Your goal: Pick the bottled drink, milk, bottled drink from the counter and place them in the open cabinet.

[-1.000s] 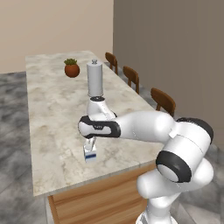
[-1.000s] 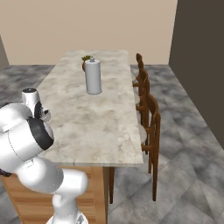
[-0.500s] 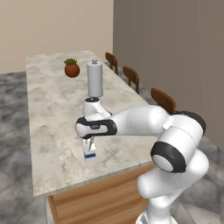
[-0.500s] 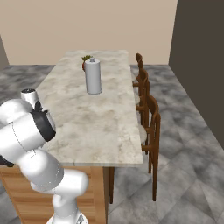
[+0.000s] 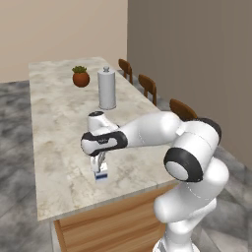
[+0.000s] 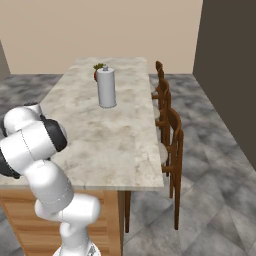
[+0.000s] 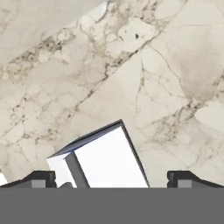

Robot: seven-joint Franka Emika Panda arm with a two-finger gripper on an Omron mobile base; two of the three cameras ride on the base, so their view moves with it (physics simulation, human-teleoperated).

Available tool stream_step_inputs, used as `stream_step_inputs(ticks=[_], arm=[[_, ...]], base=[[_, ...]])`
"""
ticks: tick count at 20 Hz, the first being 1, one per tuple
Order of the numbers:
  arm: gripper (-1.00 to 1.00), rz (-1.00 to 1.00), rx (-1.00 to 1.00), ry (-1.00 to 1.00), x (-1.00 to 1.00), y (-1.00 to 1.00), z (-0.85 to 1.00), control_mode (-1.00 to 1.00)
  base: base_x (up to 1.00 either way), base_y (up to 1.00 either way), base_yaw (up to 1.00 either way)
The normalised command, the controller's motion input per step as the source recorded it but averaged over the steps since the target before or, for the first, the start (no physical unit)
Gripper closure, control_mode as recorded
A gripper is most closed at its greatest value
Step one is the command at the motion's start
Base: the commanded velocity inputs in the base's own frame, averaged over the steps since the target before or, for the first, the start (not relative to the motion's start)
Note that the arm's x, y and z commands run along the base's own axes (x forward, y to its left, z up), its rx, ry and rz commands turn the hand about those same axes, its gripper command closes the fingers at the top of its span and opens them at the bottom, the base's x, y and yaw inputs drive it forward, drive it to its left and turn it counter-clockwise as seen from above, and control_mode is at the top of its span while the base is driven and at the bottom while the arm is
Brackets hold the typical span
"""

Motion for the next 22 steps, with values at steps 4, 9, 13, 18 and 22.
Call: stream_step_inputs(ticks=[4, 9, 13, 18, 22], arm=[[-1.0, 0.05, -0.11, 0.16, -0.24, 0.0, -0.59, -1.0], [1.0, 0.02, -0.04, 0.04, -0.05, 0.0, -0.2, -1.0], [1.0, 0.0, 0.0, 0.0, 0.0, 0.0, 0.0, -1.0], [1.0, 0.0, 0.03, -0.03, -0.1, -0.02, 0.41, -1.0], [1.0, 0.0, 0.08, -0.2, -0.44, -0.18, 0.92, -1.0]], base=[[0.0, 0.0, 0.0], [0.0, 0.0, 0.0], [0.0, 0.0, 0.0], [0.0, 0.0, 0.0], [0.0, 0.0, 0.0]])
